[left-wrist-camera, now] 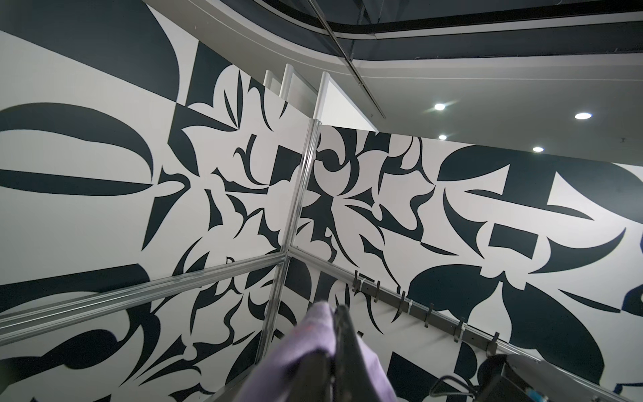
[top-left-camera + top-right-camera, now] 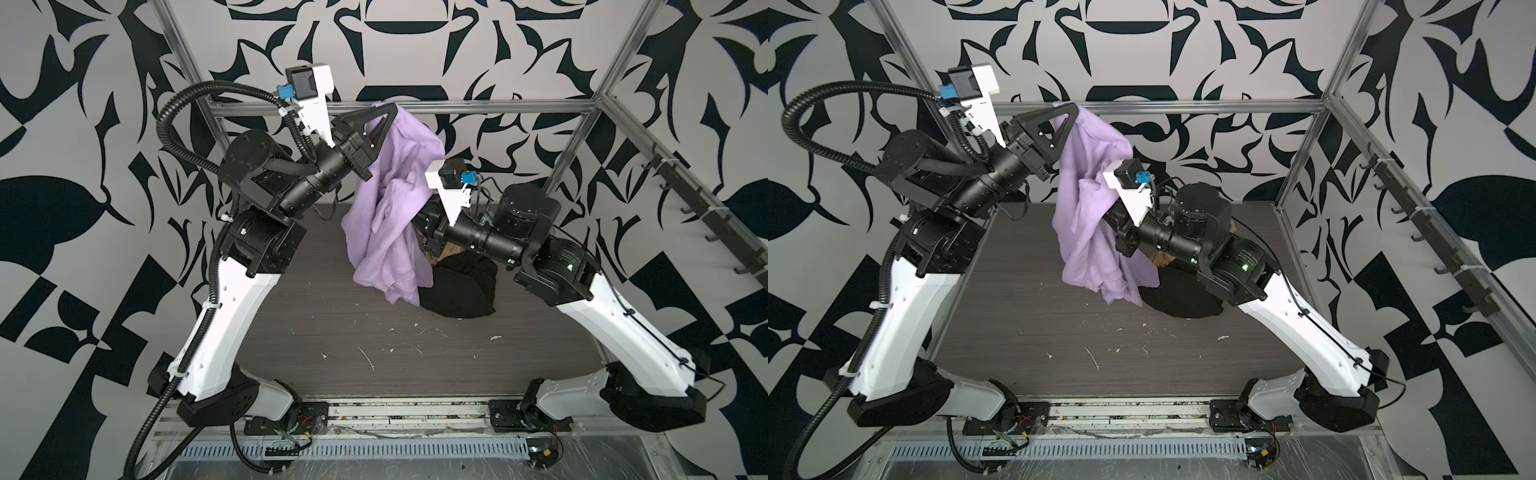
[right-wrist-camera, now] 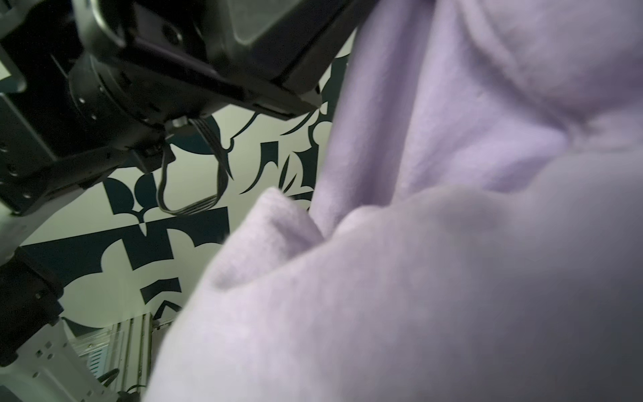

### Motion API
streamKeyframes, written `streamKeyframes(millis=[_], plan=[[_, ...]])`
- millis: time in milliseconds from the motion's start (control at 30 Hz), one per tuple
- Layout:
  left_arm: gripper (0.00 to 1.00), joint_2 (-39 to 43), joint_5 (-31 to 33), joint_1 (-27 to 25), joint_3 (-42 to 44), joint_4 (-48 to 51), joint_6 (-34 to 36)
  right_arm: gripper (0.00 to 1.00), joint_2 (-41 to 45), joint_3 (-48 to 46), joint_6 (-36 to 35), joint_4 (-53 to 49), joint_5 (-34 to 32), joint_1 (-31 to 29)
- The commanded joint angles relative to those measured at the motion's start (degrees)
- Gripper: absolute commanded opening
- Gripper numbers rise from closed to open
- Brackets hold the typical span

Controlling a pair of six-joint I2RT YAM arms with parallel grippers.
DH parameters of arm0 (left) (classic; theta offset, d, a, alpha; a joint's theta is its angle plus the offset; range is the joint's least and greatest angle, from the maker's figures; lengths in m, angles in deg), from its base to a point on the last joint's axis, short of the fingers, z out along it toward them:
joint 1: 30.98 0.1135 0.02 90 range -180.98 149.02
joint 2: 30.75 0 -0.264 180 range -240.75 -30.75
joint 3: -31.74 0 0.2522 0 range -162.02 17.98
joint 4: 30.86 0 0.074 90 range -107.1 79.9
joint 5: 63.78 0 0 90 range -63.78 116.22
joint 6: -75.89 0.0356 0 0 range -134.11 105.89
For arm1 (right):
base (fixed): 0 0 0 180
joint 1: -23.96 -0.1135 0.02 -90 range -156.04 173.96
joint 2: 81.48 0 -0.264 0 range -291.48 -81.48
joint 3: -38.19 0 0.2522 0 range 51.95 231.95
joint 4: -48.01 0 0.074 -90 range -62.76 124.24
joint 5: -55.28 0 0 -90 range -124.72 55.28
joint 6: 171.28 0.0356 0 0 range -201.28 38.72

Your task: Pick out a specific cloth from the pile

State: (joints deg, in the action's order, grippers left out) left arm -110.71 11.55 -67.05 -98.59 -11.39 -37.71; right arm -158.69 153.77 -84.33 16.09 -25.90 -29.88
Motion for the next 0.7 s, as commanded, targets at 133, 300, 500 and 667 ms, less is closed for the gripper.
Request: streamKeyframes(millis=[133,300,500,667], plan=[[0.00,9.2,4.1,0.3,7.0,1.9,4.3,0.00,0.0,-0.4,-1.6,4.8,-4.4,-7.6],[0.00,12.5,5.8,0.3,9.5,3.7,6.0,0.00,-1.6,0.0,-2.7,5.0,-6.5,-12.6],[0.00,15.5,7.8,0.3,11.7,5.3,7.5,0.00,-4.0,1.5,-3.0,4.8,-6.8,-15.6],[0.00,17.1,7.8,0.4,12.9,8.5,8.7,0.00,-3.0,-2.6,-0.9,6.5,-6.9,-16.4]])
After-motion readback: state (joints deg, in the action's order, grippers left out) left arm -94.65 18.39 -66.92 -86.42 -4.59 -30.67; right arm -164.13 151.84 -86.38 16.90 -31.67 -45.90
